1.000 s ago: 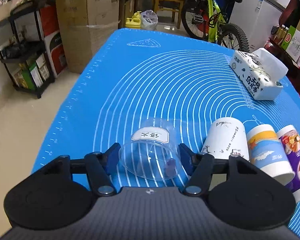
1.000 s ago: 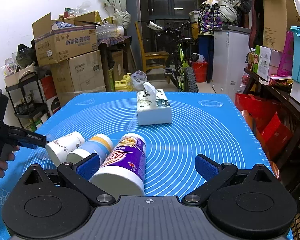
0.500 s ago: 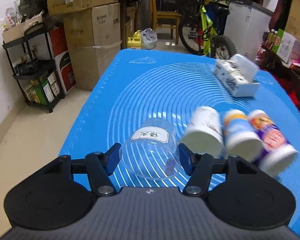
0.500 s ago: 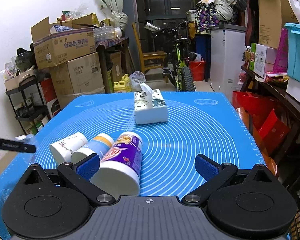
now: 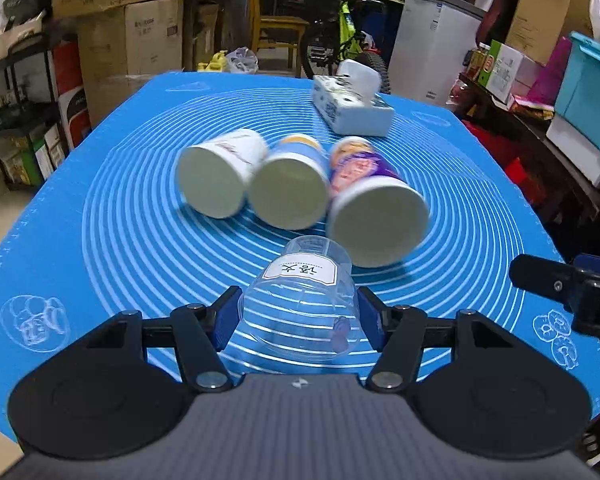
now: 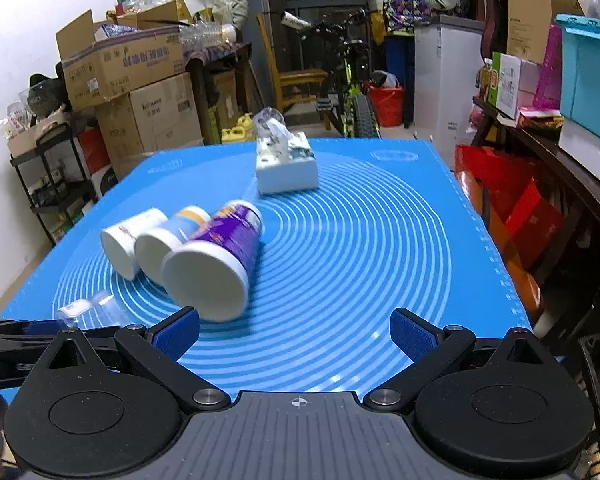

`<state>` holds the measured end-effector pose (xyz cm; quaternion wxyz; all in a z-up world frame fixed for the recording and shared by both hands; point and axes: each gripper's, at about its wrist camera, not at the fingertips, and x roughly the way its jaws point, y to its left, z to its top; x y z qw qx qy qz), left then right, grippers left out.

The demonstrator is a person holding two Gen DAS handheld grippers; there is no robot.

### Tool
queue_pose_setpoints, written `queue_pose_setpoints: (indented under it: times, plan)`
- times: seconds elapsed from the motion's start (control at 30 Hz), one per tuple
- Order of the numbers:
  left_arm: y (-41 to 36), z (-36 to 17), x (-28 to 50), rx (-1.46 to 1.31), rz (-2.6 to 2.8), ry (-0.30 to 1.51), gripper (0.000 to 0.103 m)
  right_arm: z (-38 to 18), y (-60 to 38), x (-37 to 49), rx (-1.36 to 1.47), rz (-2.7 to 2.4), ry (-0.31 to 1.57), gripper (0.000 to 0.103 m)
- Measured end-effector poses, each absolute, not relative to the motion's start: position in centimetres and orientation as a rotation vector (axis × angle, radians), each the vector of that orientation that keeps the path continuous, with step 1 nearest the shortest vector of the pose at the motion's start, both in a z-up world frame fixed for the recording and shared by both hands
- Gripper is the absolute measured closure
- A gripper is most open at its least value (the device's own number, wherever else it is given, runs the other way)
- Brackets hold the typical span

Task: Flip cup upside down
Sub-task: 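Close the right gripper on the clear plastic cup's body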

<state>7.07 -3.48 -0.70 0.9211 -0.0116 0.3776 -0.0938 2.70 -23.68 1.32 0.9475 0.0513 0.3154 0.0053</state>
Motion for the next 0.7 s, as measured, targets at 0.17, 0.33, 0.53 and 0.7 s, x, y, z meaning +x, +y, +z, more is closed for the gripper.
queue_pose_setpoints:
  times: [0.17, 0.33, 0.53, 0.7]
  plan:
    - [-5.2, -2.4, 7.3, -0.009, -0.187, 0.815, 0.040, 0.5, -25.0, 2.1, 0.113, -0.001, 0.676, 0.002]
    - [-5.5, -2.7, 6.5, 0.012, -0.186, 0.810, 0.038, -0.3, -25.9, 2.0, 0.125, -0.006, 0.698, 0.002]
    - [-5.2, -2.8, 6.3, 0.001, -0.165, 0.823, 0.018, -0.7, -25.8, 2.2, 0.128, 0.009, 0.708, 0.002]
    - [-4.9, -2.8, 6.2, -0.004, -0.158, 0.843, 0.012, -1.1, -25.7, 2.3, 0.131, 0.014, 0.720, 0.002]
